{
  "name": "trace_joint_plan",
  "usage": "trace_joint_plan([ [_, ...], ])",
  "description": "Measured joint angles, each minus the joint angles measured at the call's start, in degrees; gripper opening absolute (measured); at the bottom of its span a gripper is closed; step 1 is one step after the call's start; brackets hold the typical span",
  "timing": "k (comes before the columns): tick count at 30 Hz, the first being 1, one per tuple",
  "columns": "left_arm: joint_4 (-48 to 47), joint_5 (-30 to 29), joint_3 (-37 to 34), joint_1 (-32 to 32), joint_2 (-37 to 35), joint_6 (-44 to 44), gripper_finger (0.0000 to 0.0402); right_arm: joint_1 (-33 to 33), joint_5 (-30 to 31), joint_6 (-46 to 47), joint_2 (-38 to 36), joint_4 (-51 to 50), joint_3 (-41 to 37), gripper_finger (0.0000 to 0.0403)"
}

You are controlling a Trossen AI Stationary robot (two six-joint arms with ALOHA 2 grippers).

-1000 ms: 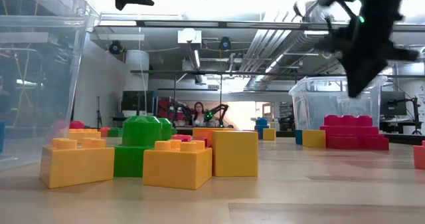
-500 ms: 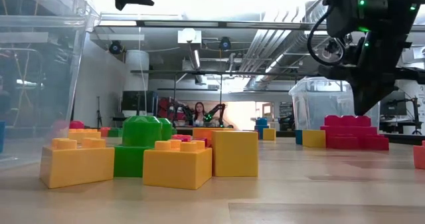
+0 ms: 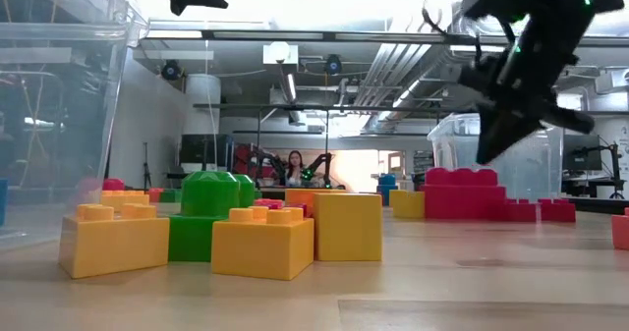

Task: Sort blocks by size
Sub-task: Put the large red game piece into the right transparent bin

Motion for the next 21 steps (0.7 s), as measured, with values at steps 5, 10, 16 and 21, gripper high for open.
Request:
trace_joint_plan([
  [5, -0.1, 0.0, 0.0, 0.0, 0.0, 0.0, 0.0161, 0.9, 2.5, -21.2, -2.1, 3.2, 10.2, 0.0],
  [10, -0.1, 0.0, 0.0, 0.0, 0.0, 0.0, 0.0161, -0.5, -10.2, -52.3, -0.9, 2.4, 17.8, 0.0013],
  [16, -0.1, 0.0, 0.0, 0.0, 0.0, -1.5, 0.0161, -3.7, -15.7, -72.0, 6.6, -10.2, 21.1, 0.0112],
  [21, -0.8, 0.0, 0.0, 0.0, 0.0, -1.9, 0.0161, -4.9, -13.1, -89.4, 13.1, -9.5, 21.1, 0.02],
])
